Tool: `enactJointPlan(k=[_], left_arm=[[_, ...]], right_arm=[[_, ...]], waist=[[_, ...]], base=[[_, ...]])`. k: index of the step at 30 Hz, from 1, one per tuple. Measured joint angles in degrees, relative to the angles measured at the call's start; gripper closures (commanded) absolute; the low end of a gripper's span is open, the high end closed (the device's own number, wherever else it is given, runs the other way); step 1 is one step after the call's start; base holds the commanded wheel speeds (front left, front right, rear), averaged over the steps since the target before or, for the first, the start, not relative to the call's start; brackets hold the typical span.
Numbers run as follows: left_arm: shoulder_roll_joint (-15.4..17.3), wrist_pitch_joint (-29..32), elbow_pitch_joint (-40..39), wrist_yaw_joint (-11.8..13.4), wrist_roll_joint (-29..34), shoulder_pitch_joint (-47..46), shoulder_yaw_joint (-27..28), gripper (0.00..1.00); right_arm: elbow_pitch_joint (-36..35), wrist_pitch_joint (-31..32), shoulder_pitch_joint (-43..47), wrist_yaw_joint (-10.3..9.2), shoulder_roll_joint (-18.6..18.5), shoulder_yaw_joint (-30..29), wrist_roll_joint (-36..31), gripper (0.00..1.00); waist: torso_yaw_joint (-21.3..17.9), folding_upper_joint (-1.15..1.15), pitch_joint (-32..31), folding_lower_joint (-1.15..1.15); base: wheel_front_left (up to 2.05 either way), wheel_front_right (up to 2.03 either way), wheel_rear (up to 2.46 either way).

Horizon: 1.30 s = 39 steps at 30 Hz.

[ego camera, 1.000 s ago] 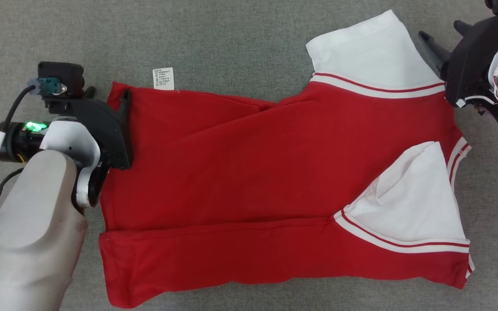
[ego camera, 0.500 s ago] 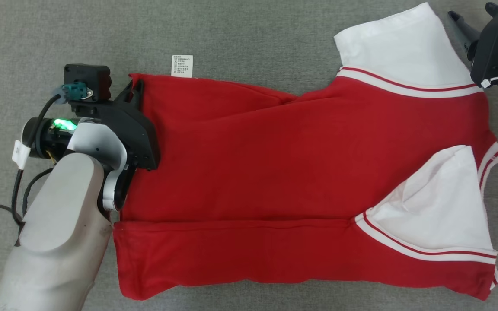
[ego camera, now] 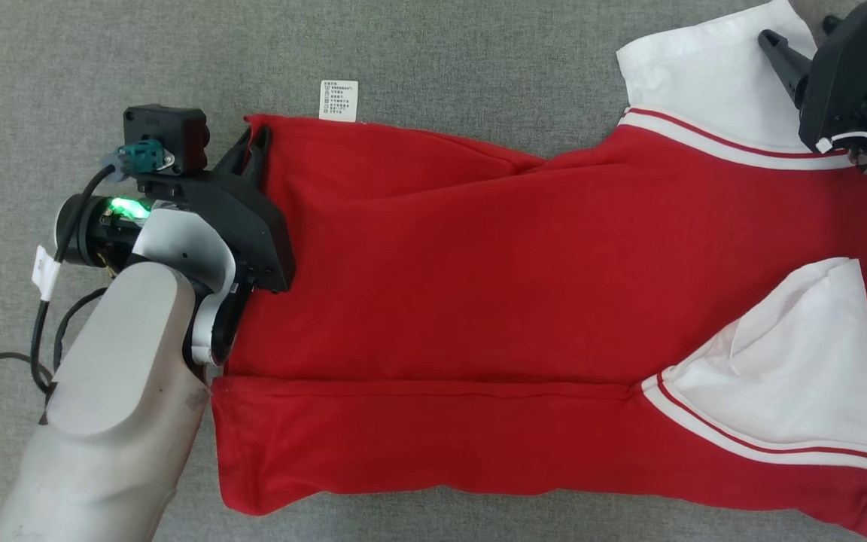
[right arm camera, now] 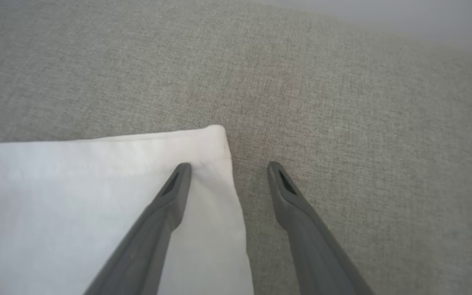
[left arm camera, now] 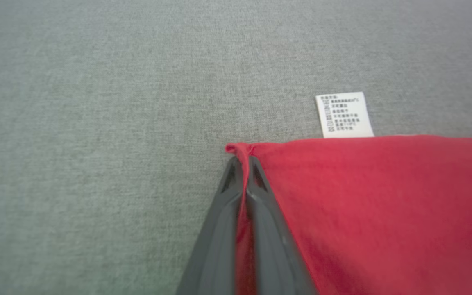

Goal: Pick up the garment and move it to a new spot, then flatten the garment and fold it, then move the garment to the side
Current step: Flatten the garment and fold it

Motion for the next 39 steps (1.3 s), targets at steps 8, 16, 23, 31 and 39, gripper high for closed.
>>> enactJointPlan(k=[8,16,23,31,39], left_arm=[[-0.51,-6.42,1.89,-0.36,-1.24,0.32,1.13,1.00],[-0.45,-13.47,4.45,0.63,-1.25,1.58,2.50,1.00],[-0.51,-17.75,4.83,0.62,-1.70,3.98,3.08,1.00],[-0.69,-22.17,3.04,0.01,-1.83,9.79,1.97,1.00],[-0.22,-23.17,3.07,0.00,-2.74,16.77,1.80,1.00]], right_arm=[[0.89,-10.38,-0.44,0.01,0.58,-0.68,-1.32,1.00],[2.03,-20.16,0.60,0.01,0.98,-1.23,-0.83,1.00],[-1.54,-24.99,6.39,0.01,0.37,1.03,4.03,1.00],[-9.38,-29.97,17.03,0.01,-3.63,2.65,8.92,1.00],[-16.72,-29.11,29.14,0.01,-5.81,2.89,13.73,1.00]], waist=[[-0.51,0.01,-0.58,0.01],[-1.48,0.01,-3.24,0.01],[-2.38,0.01,-6.87,0.01],[-3.79,0.01,-11.71,0.00],[-4.55,0.01,-15.64,0.00]], base=[[0.00,0.00,0.00],[0.00,0.00,0.00],[0.00,0.00,0.00],[0.00,0.00,0.00],[0.00,0.00,0.00]])
